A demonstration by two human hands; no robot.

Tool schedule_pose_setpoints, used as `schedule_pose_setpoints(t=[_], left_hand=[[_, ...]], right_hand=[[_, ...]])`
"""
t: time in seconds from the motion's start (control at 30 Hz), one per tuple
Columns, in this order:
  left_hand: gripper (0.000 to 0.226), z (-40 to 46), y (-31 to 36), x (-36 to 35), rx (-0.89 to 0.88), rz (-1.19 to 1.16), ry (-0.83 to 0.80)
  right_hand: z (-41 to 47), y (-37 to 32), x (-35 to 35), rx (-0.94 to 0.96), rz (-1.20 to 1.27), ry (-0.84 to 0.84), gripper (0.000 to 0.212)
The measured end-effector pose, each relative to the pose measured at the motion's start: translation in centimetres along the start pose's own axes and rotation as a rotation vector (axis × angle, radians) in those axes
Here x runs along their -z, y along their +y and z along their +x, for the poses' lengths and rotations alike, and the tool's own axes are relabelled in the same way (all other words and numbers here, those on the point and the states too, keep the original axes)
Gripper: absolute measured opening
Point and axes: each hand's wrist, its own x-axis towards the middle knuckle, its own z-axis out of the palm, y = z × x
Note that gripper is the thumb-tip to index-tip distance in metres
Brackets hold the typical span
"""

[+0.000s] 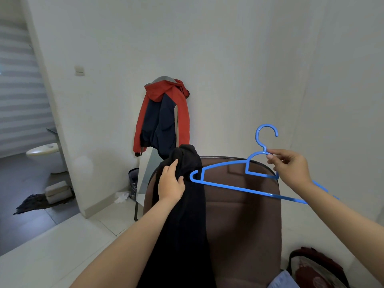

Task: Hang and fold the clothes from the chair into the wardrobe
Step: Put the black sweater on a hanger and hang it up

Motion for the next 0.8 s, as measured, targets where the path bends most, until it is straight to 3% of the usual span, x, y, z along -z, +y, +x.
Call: schedule_pose_setpoints(t=[0.2,0.37,0.63,0.8], left_hand=[[0.048,-1.6,-1.3,0.8,-0.028,0.005,-0.069],[0.036,-3.0,-3.6,1.6,-0.035,0.059,-0.243],[0.051,-1.7,-1.6,0.7,0.078,-0.172,-0.075],[0.072,-1.2,-1.3,0.7,0.147,-0.259,0.053]], right_hand=[[-0.1,0.8,-0.8,-0.025,-0.008,-0.013,0.018],[-0.1,0.9,-1.4,-0.029,-0.002,-0.018,0.017],[-0.4,0.8,-1.1,-0.024,0.009,-0.015,0.018],[-0.8,1.0,-1.0,-0.030,0.024,-0.009,0.018]])
